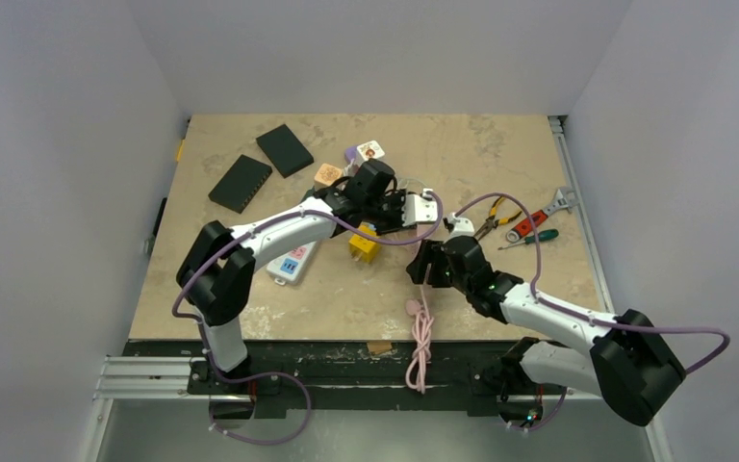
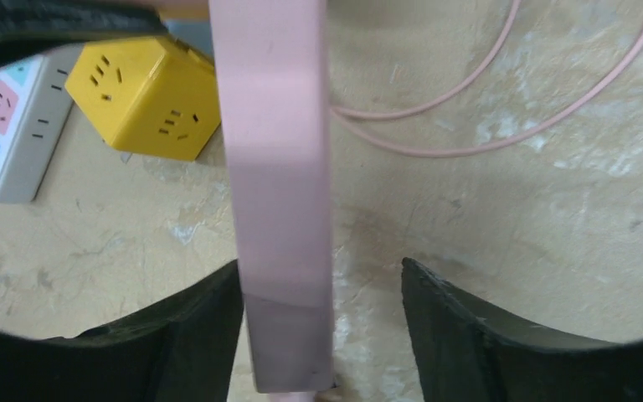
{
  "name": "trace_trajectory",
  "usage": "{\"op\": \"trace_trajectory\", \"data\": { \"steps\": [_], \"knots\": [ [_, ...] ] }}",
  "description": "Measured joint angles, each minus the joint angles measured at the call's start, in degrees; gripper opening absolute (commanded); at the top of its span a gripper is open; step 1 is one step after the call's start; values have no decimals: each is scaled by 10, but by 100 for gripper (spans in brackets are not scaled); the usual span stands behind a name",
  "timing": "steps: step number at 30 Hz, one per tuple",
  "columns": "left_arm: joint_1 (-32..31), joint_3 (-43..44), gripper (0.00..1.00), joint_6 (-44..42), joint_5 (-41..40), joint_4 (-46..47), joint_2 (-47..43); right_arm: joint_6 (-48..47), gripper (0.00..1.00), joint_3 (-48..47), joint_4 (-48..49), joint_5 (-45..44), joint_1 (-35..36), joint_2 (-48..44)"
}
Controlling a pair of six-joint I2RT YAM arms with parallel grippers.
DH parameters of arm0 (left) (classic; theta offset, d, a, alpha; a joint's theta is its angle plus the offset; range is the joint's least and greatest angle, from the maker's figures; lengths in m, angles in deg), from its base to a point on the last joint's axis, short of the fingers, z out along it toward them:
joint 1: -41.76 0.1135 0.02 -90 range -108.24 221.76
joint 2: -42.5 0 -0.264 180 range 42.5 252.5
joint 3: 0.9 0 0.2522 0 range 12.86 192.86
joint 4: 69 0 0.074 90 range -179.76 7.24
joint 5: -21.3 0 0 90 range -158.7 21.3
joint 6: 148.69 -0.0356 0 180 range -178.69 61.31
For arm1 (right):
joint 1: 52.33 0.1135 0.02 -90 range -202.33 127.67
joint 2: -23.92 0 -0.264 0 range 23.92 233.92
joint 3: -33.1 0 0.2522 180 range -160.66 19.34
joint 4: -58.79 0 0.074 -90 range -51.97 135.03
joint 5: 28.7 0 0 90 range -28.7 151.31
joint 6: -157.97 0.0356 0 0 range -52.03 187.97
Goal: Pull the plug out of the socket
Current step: Remove the plug from the socket.
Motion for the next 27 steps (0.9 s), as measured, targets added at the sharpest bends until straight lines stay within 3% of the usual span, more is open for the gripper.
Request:
{"op": "trace_trajectory", "data": {
  "steps": [3, 5, 11, 15, 17, 19, 23, 25, 27],
  "knots": [
    [4, -5, 0, -2, 1, -16, -6, -5, 92, 1, 6, -5, -14, -21],
    [4, -5, 0, -2, 1, -21, -7, -10, 95, 0, 18, -8, -17, -29],
    [4, -5, 0, -2, 4, -30, -8, -35, 93, -41, 44, 2, -17, 20],
    [5, -9, 0, -2, 4, -34, -14, -37, 85, -53, 82, 20, -21, 72],
    [5, -11, 0, -2, 3, -35, -15, -37, 77, -53, 99, 26, -21, 95],
    [5, -11, 0, 0, 3, -36, -17, -37, 64, -54, 115, 35, -21, 118],
    [6, -12, 0, 4, 3, -39, -19, -32, 24, -54, 145, 45, -22, 143],
    [6, -12, 0, 6, 2, -39, -19, -21, 0, -53, 158, 48, -24, 144],
    [6, -11, 0, 12, 2, -40, -23, -12, 0, -46, 167, 54, -30, 143]
  ]
}}
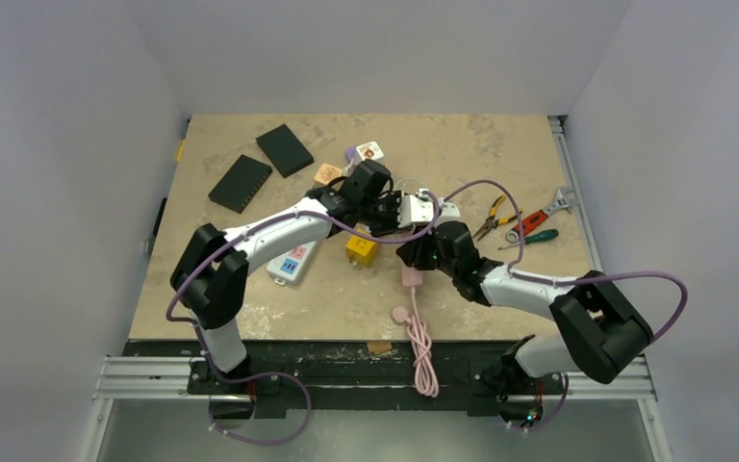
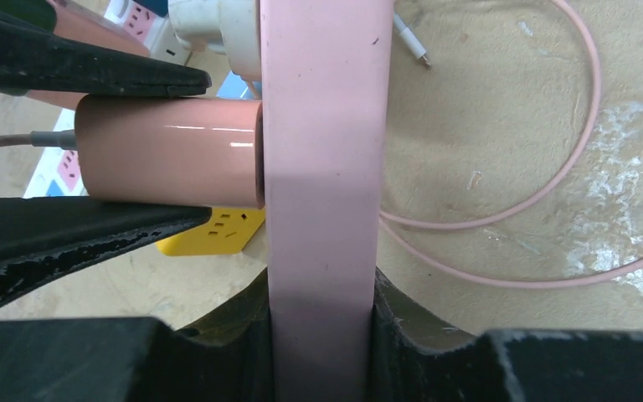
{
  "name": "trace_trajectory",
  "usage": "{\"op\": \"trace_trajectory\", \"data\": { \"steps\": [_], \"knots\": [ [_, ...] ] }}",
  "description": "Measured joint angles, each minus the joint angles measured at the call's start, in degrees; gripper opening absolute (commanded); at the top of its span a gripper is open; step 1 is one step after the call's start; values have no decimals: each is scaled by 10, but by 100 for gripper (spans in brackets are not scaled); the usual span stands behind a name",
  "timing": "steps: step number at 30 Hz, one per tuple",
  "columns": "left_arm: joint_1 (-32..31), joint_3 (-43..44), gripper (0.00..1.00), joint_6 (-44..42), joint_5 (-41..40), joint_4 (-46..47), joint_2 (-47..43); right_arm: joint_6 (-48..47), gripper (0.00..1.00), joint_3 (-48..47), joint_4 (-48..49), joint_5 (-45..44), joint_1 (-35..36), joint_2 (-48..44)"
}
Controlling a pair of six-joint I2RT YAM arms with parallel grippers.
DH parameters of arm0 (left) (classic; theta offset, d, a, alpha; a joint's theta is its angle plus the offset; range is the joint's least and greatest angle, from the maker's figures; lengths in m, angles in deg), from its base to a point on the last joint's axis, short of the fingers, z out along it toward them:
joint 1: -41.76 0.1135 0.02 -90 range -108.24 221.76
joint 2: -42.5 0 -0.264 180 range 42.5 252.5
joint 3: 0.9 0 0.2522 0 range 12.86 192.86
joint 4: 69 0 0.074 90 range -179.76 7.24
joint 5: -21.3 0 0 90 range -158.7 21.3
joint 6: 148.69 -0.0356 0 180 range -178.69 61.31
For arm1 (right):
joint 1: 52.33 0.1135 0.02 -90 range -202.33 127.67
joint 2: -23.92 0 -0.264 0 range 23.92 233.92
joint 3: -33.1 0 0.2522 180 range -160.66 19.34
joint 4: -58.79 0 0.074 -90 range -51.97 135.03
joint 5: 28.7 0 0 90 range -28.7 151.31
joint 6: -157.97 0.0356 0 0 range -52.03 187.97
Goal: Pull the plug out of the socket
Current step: Remove the plug from the socket.
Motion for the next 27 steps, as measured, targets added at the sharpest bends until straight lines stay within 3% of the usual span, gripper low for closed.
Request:
{"op": "trace_trajectory", "data": {
  "steps": [9, 20, 27],
  "knots": [
    [-8, 0, 0, 1, 13, 11, -1, 7, 0, 37, 6, 24, -30, -43],
    [-11, 1, 0, -22, 19, 10, -1, 5, 0, 19, -61, -9, -28, -63],
    [15, 4, 0, -44, 3, -80, -28, 39, 0, 10, -143, -149, -58, -37]
  ]
}}
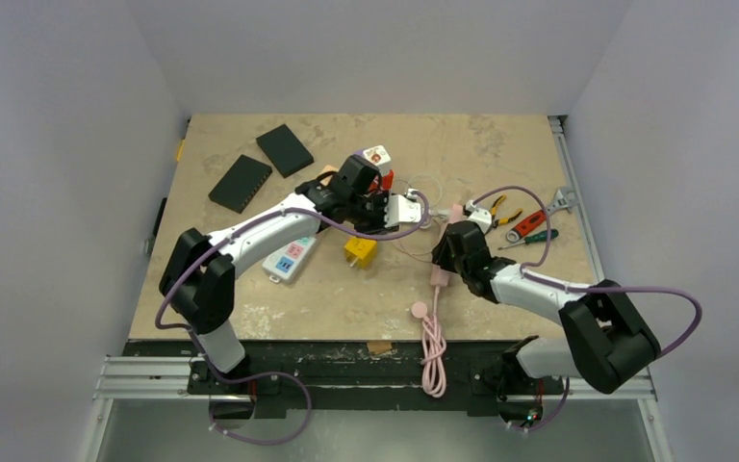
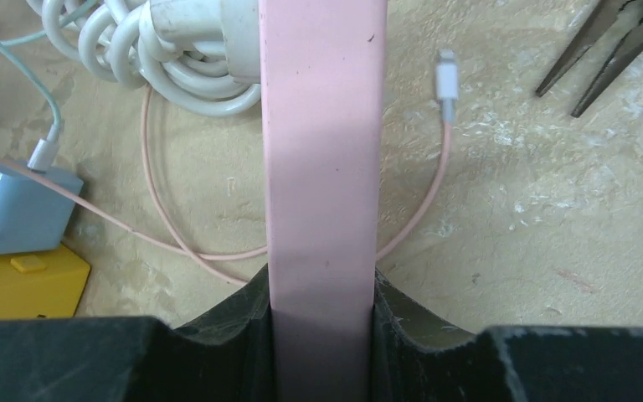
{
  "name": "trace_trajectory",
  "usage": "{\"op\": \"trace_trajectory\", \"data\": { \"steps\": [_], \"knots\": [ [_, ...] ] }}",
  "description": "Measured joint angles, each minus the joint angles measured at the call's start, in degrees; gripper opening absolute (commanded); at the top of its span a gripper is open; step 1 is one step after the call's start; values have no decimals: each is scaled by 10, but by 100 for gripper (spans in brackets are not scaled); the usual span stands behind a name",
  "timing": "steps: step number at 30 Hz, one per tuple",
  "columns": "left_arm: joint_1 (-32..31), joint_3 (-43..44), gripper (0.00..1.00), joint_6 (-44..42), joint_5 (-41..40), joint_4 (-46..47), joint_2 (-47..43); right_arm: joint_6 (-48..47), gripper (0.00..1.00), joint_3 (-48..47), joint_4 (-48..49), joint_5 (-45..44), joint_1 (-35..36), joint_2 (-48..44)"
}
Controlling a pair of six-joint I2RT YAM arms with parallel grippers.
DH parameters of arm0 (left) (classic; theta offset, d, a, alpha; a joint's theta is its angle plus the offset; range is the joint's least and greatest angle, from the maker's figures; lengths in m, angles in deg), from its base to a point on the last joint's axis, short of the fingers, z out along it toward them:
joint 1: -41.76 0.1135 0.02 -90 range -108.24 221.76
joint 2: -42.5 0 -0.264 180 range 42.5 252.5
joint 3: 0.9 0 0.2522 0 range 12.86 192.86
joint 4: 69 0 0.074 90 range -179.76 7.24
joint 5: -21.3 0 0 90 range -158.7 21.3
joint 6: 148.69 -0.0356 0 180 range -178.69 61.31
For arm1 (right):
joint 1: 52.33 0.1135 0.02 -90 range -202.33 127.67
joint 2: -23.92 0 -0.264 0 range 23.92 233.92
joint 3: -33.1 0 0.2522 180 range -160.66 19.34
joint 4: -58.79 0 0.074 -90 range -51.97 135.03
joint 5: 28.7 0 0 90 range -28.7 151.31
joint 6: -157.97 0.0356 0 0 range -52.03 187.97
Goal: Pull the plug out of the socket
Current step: Remove the plug from the socket, then place the plug at the center of the board.
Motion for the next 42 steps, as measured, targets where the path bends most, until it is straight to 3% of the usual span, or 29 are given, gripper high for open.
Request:
{"op": "trace_trajectory", "data": {
  "steps": [7, 13, 21, 23, 25, 26, 31, 36, 42],
  "knots": [
    [15, -2, 0, 6, 1, -22, -8, 6, 0, 8, 2, -23, 1, -14],
    [-10, 2, 7, 42, 12, -22, 19, -19, 0, 21, 16, 1, 2, -43],
    [-26, -29, 50, 82, 20, -16, 63, -49, 0, 27, 9, 38, 2, -89],
    [-28, -36, 69, 89, 19, -14, 63, -53, 0, 27, 8, 43, 2, -89],
    [-29, -36, 97, 93, 19, -10, 63, -55, 0, 27, 6, 47, 2, -89],
    [-30, -36, 100, 96, 18, -7, 62, -56, 0, 27, 5, 49, 2, -89],
    [-30, -36, 100, 101, 20, -17, 48, -61, 0, 26, 5, 58, 2, -89],
    [-30, -31, 100, 99, 30, -74, -26, -71, 0, 26, -1, 66, 2, -94],
    [-27, 58, 100, 94, 47, -156, -75, -82, 0, 22, -21, 75, 2, -103]
  ]
}}
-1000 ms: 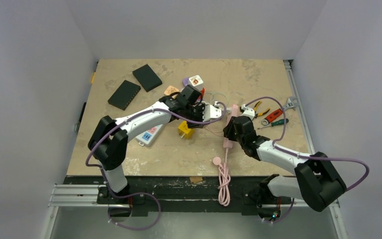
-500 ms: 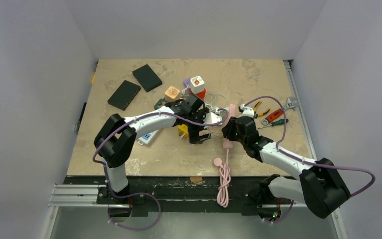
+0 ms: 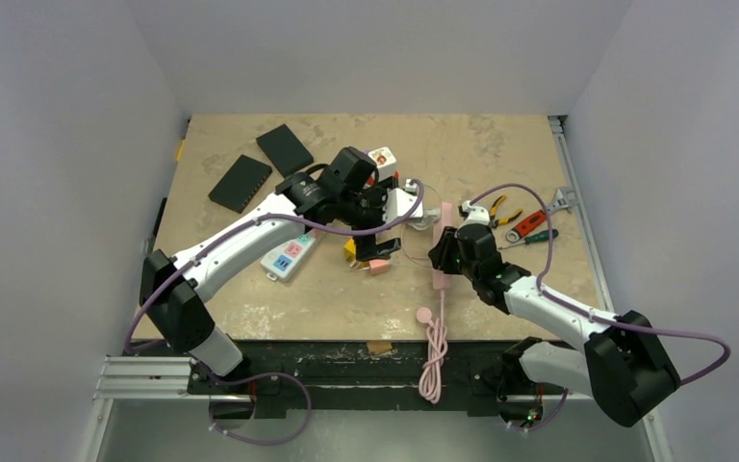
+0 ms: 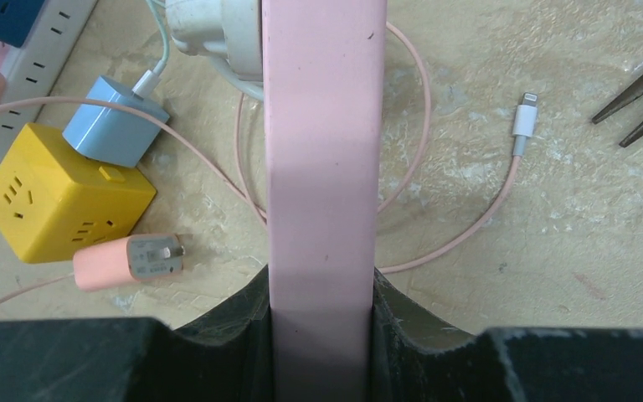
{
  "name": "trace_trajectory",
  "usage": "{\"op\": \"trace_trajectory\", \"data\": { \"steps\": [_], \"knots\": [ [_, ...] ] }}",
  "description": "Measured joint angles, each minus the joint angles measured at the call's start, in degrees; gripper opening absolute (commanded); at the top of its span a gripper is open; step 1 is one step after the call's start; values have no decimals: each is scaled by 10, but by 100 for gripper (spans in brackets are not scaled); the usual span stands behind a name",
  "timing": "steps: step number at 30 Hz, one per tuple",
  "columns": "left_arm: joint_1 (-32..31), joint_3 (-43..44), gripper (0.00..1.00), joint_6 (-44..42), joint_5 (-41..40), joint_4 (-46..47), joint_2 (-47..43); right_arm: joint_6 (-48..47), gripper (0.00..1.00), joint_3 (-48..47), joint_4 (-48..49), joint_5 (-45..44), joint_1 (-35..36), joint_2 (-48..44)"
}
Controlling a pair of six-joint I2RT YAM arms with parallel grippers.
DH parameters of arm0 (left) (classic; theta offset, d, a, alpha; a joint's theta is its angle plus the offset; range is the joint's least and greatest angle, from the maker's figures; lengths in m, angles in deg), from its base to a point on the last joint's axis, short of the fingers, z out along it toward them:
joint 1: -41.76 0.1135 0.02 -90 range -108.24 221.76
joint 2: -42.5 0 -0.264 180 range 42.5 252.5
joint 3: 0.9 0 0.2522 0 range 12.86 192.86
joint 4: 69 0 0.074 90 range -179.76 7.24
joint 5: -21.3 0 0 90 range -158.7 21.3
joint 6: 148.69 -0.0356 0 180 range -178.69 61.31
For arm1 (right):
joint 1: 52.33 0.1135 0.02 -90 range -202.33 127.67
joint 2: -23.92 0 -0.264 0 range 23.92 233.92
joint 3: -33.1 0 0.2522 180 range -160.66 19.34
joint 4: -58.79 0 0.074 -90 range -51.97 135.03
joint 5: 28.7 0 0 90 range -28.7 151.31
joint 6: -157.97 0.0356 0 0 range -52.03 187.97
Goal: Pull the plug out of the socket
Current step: Place the plug at the center of the board, then remove the plug from the socket.
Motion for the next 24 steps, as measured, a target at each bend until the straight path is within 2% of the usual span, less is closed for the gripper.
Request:
{"op": "trace_trajectory", "data": {
  "steps": [8, 20, 24],
  "knots": [
    [14, 35, 100, 1, -1, 25, 21, -13, 0, -3, -10, 21, 0, -9],
    [12, 68, 100, -37, -21, 161, 162, -28, 0, -14, -29, 46, 0, -17],
    [10, 78, 92, -53, -20, 185, 181, -31, 0, -23, -39, 53, 0, -17]
  ]
}}
